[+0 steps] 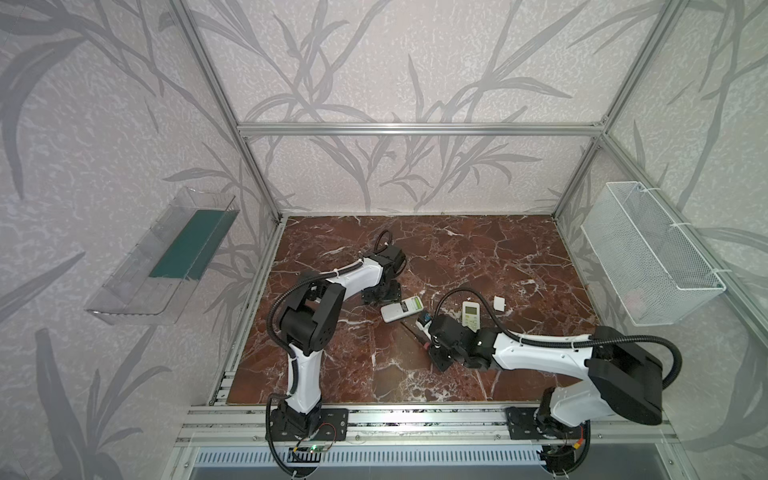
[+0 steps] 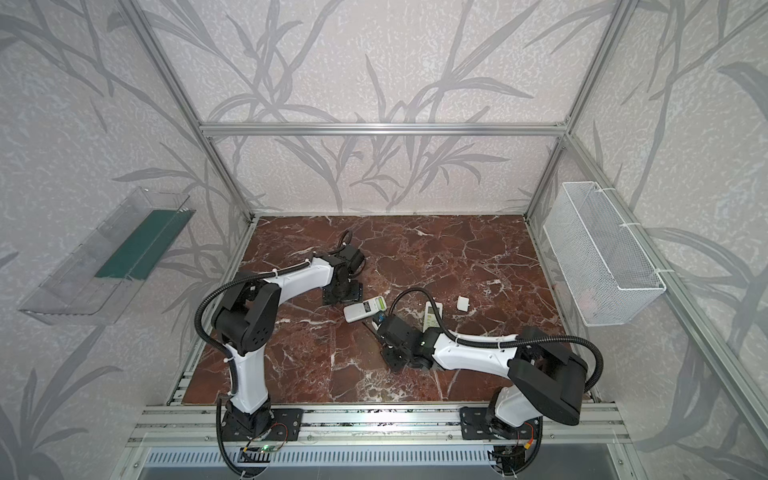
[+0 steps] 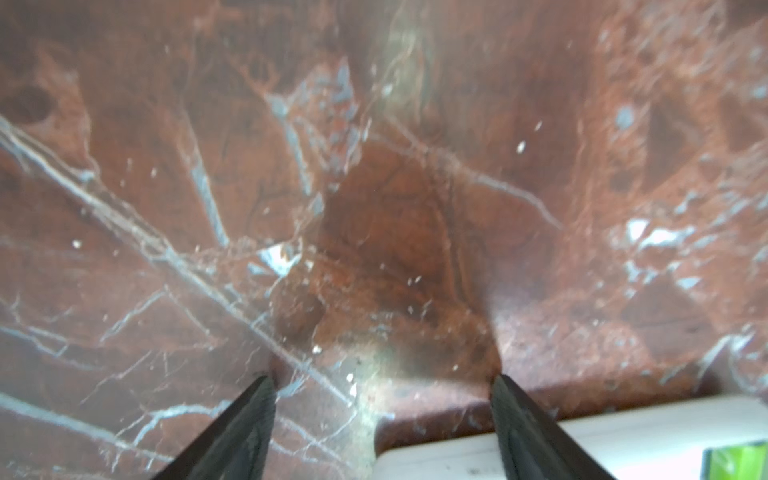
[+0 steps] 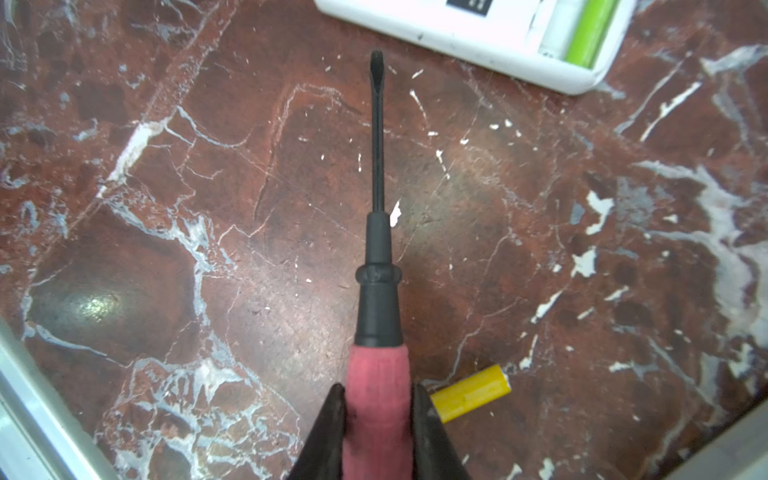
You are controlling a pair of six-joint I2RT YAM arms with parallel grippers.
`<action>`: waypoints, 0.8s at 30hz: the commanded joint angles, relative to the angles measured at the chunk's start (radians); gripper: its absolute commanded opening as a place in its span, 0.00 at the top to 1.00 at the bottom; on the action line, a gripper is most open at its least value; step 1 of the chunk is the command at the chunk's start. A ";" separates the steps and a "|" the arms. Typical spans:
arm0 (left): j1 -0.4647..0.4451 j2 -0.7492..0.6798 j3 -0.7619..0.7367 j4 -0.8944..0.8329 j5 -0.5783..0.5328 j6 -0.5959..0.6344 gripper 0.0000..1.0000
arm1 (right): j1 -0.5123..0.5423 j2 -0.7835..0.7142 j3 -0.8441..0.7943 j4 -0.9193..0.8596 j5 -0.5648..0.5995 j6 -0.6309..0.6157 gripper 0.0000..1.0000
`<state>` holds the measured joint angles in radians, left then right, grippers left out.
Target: Unload the batteries from the remote control
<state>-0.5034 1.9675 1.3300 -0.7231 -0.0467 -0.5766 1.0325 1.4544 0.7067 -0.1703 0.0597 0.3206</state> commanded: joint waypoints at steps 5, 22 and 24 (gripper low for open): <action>0.000 -0.060 -0.097 -0.049 0.043 -0.005 0.24 | -0.077 -0.085 0.035 -0.097 0.020 0.029 1.00; -0.088 -0.230 -0.168 0.081 0.094 0.143 0.03 | -0.205 -0.108 0.173 -0.288 -0.053 0.008 1.00; -0.106 -0.216 -0.178 0.092 0.100 0.143 0.03 | -0.212 -0.097 0.187 -0.298 -0.057 0.006 1.00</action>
<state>-0.5907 1.7405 1.1805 -0.6464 0.0296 -0.4683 0.8307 1.3437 0.8623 -0.4137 0.0254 0.3405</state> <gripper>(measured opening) 0.970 0.237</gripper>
